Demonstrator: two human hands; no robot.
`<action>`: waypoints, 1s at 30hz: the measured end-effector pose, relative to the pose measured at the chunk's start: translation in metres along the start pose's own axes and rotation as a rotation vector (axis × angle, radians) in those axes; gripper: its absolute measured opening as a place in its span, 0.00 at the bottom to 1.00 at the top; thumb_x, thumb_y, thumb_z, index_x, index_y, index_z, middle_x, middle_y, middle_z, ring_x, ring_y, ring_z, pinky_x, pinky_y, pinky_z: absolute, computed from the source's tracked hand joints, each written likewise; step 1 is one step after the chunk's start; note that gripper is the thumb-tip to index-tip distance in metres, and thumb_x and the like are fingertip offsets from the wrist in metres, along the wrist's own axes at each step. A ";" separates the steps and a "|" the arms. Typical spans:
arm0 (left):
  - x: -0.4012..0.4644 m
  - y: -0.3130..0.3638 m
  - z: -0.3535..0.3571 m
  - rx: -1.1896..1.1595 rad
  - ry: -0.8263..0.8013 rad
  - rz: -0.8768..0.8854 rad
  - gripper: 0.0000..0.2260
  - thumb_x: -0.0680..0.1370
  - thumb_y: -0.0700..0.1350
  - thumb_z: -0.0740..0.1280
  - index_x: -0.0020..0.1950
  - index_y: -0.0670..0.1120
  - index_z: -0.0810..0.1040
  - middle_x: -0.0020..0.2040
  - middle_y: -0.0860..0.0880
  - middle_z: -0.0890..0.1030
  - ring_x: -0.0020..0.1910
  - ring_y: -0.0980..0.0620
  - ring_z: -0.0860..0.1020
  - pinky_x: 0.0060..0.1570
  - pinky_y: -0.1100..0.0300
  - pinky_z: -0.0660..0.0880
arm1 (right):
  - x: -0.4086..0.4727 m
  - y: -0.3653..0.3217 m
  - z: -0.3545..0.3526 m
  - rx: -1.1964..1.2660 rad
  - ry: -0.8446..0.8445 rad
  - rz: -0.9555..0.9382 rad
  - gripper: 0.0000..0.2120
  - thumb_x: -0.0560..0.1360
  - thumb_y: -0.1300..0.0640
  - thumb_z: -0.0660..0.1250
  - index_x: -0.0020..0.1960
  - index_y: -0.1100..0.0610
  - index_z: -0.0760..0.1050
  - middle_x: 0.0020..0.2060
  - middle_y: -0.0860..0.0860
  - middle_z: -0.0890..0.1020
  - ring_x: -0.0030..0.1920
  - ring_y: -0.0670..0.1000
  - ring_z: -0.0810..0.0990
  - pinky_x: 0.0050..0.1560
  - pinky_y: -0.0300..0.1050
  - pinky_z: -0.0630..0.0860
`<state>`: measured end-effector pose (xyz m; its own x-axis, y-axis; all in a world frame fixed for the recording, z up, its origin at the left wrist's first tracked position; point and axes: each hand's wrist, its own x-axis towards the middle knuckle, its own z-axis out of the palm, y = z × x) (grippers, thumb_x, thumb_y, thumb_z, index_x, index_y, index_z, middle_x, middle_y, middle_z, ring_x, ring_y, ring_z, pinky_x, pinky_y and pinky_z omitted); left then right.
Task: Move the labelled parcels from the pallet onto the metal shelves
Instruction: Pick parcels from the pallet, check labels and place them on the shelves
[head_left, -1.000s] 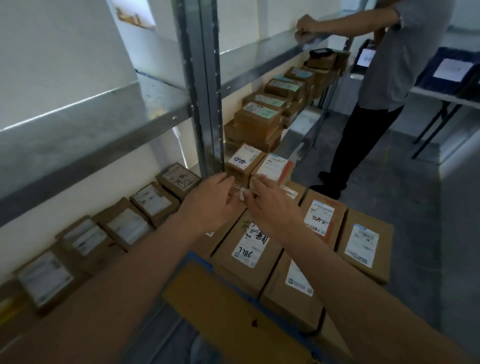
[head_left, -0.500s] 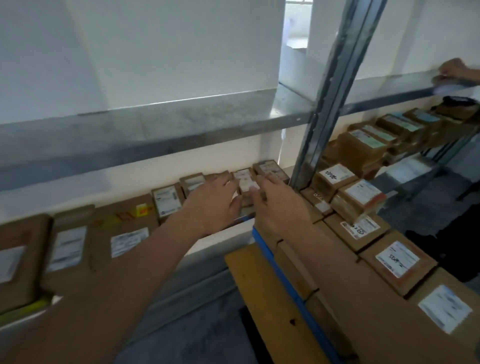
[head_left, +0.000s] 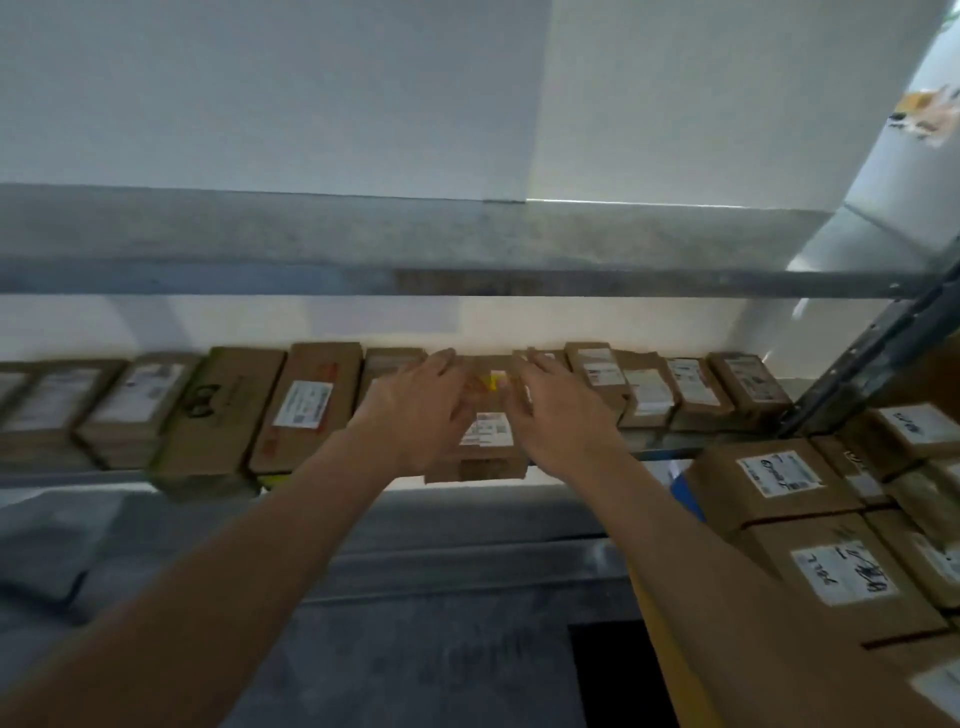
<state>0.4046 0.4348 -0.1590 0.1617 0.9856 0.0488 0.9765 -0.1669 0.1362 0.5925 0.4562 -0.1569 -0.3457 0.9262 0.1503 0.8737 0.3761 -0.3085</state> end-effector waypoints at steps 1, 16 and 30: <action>-0.011 -0.017 -0.002 0.016 0.001 -0.012 0.23 0.83 0.56 0.55 0.77 0.49 0.66 0.77 0.46 0.67 0.74 0.43 0.69 0.67 0.42 0.73 | 0.001 -0.017 0.006 0.001 -0.009 -0.026 0.25 0.85 0.41 0.50 0.75 0.51 0.68 0.77 0.51 0.67 0.73 0.54 0.69 0.67 0.53 0.72; -0.174 -0.193 -0.034 -0.014 0.032 -0.386 0.28 0.81 0.59 0.47 0.73 0.46 0.71 0.74 0.44 0.72 0.70 0.41 0.74 0.65 0.44 0.74 | 0.031 -0.221 0.098 0.090 -0.140 -0.368 0.26 0.84 0.39 0.51 0.77 0.50 0.68 0.78 0.49 0.66 0.76 0.51 0.66 0.70 0.51 0.70; -0.223 -0.306 -0.033 -0.094 0.146 -0.743 0.21 0.84 0.56 0.55 0.68 0.46 0.76 0.67 0.46 0.78 0.64 0.43 0.77 0.64 0.48 0.74 | 0.106 -0.348 0.186 0.190 -0.326 -0.657 0.31 0.81 0.34 0.48 0.75 0.50 0.70 0.76 0.50 0.69 0.74 0.52 0.69 0.69 0.55 0.72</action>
<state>0.0647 0.2649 -0.1791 -0.5602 0.8273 0.0411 0.8038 0.5310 0.2682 0.1879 0.4281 -0.2077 -0.8844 0.4594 0.0828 0.3892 0.8237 -0.4124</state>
